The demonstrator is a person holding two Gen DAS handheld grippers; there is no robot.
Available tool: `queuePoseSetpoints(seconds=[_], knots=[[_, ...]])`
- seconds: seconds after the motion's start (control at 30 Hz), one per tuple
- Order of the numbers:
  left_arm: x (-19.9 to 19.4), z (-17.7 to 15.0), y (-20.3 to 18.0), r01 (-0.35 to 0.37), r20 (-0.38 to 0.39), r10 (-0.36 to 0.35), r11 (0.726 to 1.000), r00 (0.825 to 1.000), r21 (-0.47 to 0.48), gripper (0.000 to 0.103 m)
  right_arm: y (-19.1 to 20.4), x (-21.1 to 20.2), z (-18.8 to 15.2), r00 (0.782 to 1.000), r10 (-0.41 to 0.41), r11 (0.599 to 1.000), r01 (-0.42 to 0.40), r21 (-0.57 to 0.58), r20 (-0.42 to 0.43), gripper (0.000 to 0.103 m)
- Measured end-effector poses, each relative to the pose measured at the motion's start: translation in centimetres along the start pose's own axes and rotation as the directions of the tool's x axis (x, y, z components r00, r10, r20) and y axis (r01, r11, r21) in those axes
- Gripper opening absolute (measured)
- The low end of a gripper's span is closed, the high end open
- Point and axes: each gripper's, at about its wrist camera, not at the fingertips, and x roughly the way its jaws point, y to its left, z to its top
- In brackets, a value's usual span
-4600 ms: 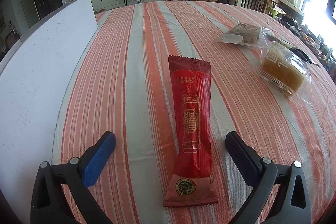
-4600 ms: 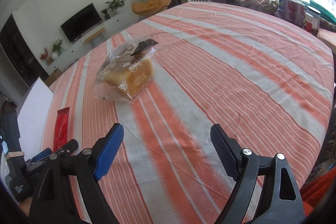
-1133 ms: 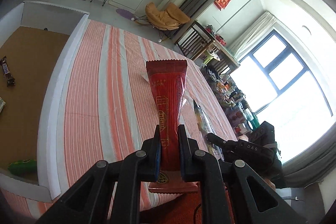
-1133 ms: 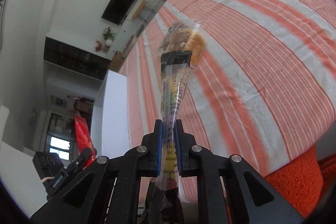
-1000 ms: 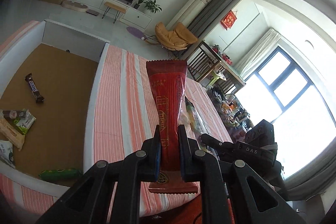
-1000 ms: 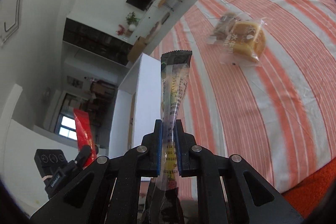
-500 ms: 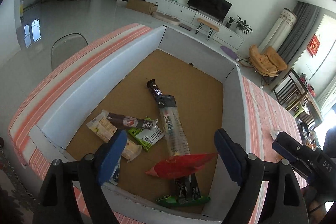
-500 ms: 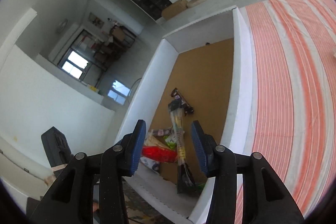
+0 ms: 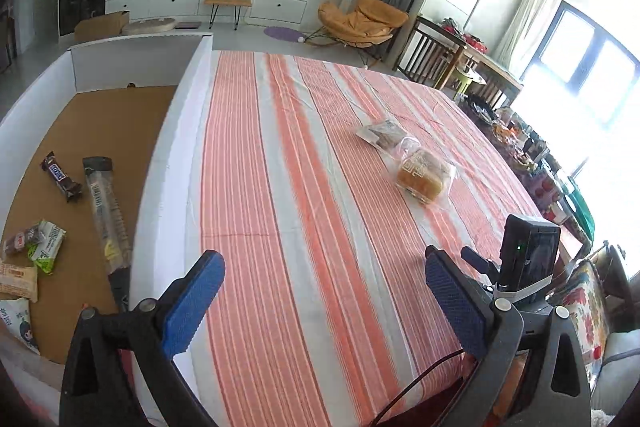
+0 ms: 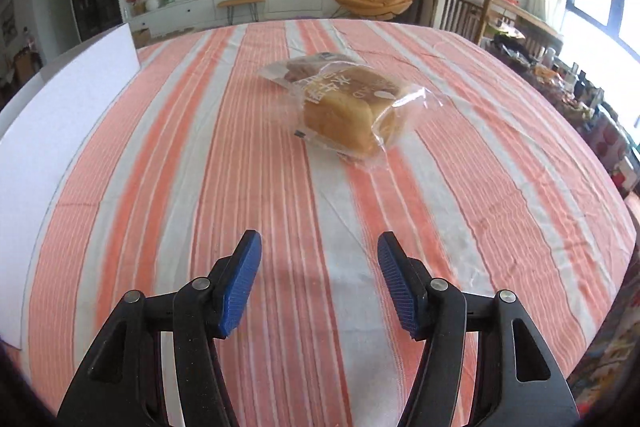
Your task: Organize snacks
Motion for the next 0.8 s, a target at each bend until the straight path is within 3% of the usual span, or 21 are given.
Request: queuePoseSetpoints(seconds=[0.07,0.17,0.37,0.53,0.8], knots=[[3.5,-0.1,-1.5,-0.025,-0.051,0.026,1.000,0.998,0.016,0.100,-1.2,1.3,0.4,0.999,-0.008,0.997,0.011,0.071,-0.045,0.064],[7.9,-0.2,-2.0,-0.092,-0.081,0.095,0.995,0.992,0.038,0.100,-2.5,1.2,0.8,0.998,-0.030,0.990,0.036,0.134,-0.048,0.064],[13.2,0.0,-0.7,-0.199,-0.089,0.203,0.979,0.975,0.050,0.100,-2.4,1.6,0.7,0.998,-0.037,0.990,0.043,0.132,-0.046,0.069],[15.0,0.0,-0.5,-0.277,-0.067,0.286,0.954,0.956,0.117,0.100,-2.2,1.5,0.6,0.998,-0.038,0.990,0.043,0.134,-0.045,0.072],[15.0,0.0,-0.3,-0.275,-0.054,0.283,0.954,0.957,0.122,0.103,-1.9,1.6,0.6,0.998,-0.038,0.990,0.044,0.133,-0.045,0.077]])
